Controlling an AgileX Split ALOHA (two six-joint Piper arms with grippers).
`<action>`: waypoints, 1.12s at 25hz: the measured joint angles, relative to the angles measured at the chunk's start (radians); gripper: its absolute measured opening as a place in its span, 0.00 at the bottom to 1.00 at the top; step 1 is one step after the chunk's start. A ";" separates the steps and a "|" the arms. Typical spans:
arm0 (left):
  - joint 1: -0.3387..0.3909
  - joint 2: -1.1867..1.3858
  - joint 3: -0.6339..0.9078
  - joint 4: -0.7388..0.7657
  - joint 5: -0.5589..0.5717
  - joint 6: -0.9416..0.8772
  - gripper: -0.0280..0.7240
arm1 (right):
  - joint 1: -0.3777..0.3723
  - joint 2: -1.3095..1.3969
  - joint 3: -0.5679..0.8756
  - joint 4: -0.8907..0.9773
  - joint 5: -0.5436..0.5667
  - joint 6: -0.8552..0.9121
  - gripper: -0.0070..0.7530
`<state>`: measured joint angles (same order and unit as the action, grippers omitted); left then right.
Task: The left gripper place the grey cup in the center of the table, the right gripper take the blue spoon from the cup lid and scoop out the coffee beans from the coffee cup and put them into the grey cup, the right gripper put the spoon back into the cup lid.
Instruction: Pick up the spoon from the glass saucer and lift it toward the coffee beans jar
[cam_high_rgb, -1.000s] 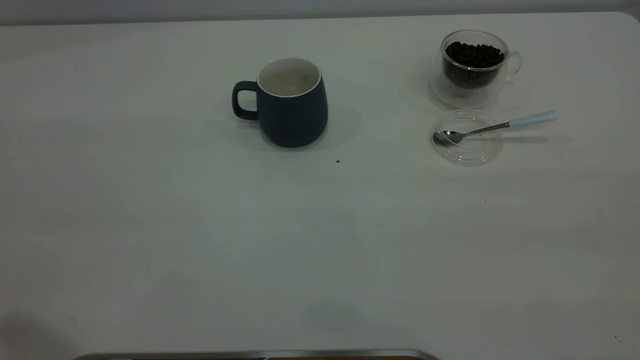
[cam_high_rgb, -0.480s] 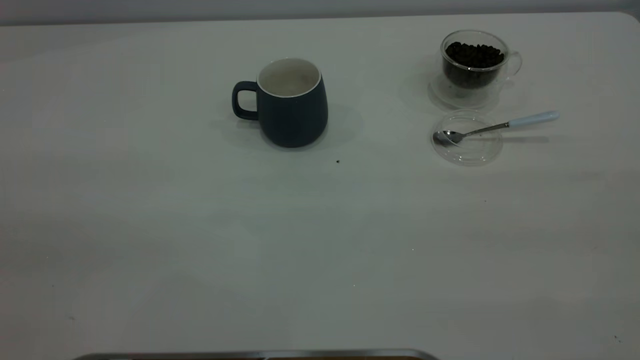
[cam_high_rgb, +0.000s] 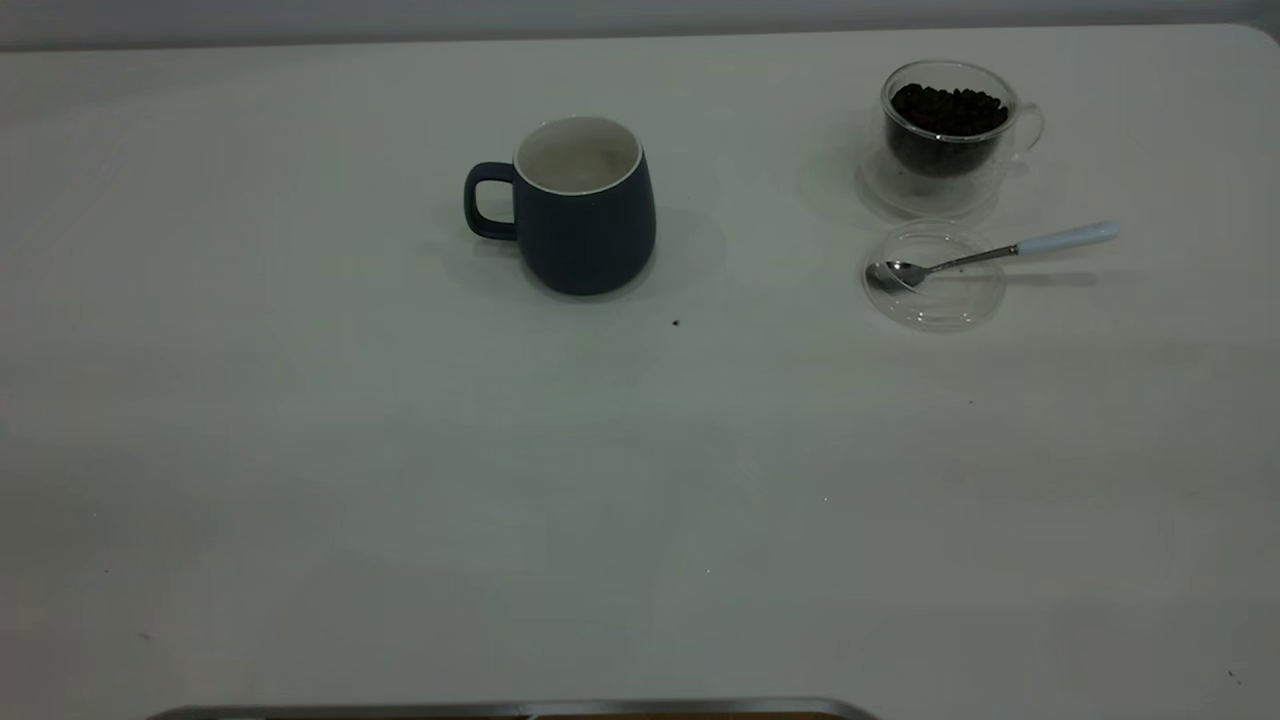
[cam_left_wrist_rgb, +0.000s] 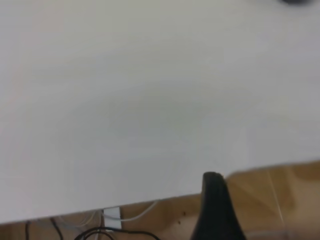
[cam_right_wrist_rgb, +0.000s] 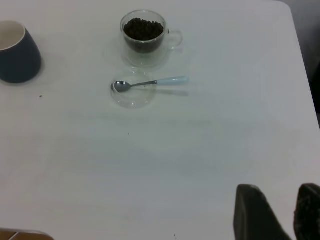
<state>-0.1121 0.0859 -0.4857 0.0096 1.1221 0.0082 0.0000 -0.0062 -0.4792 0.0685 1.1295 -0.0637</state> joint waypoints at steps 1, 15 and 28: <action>0.037 -0.016 0.000 0.000 0.000 0.000 0.82 | 0.000 0.000 0.000 0.000 0.000 0.000 0.32; 0.174 -0.104 0.000 0.000 0.013 0.000 0.82 | 0.000 0.000 0.000 0.000 0.000 0.000 0.32; 0.175 -0.104 0.000 0.000 0.013 -0.001 0.82 | 0.000 0.000 0.000 0.024 0.000 0.008 0.32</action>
<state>0.0630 -0.0180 -0.4857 0.0096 1.1355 0.0073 0.0000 -0.0062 -0.4792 0.0926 1.1295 -0.0562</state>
